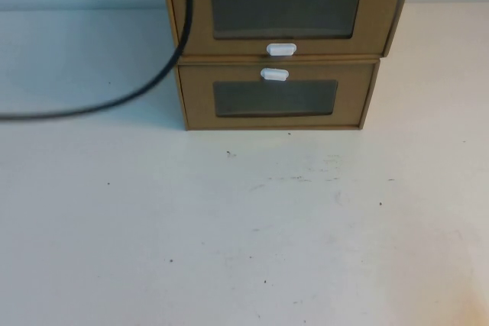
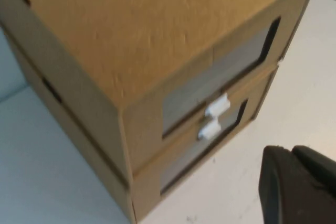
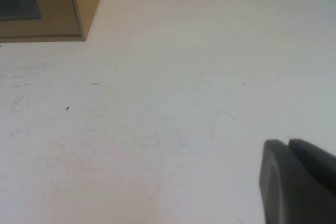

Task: Open the shoe box
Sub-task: 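Pull the top drawer of the cardboard box fully open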

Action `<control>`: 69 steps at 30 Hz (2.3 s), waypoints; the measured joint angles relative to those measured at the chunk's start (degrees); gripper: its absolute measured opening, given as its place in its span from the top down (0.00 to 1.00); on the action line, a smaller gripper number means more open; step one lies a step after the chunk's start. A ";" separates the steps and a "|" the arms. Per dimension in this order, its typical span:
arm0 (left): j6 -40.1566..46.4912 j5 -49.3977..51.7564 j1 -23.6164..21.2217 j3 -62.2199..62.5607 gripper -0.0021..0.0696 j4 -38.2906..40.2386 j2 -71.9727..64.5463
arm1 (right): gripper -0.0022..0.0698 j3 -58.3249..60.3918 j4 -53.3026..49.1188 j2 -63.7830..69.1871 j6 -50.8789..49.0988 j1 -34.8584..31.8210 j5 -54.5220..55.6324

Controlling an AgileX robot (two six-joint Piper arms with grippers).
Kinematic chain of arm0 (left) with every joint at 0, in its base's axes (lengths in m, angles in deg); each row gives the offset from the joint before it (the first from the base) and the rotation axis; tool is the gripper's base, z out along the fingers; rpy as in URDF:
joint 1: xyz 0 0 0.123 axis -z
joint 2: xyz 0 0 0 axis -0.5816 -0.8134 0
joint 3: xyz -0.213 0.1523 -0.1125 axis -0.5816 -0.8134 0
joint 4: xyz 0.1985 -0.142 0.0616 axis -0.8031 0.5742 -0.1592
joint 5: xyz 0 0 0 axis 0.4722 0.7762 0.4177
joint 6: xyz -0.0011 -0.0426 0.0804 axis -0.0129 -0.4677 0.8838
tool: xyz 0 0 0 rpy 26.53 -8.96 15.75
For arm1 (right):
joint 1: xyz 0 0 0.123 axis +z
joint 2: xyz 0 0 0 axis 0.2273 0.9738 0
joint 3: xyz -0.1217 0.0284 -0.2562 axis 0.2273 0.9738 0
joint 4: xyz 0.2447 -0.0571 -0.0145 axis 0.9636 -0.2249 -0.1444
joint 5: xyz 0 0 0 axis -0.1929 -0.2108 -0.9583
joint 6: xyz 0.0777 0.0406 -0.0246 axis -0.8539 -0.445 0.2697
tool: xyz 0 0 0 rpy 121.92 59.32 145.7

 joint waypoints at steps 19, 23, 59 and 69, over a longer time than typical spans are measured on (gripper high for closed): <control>2.05 11.89 1.41 51.93 0.98 15.42 -42.52 | 0.99 0.00 0.00 0.00 0.00 0.00 0.00; 4.11 10.05 1.51 51.93 0.98 20.84 -45.62 | 0.99 0.00 0.00 0.00 0.00 0.00 0.00; 1.12 8.98 4.07 52.27 0.98 19.48 -51.28 | 0.99 0.00 18.16 0.00 0.00 0.00 17.31; 0.94 9.50 4.07 52.27 0.98 19.48 -51.07 | 0.99 0.00 32.02 0.00 -2.65 0.00 29.85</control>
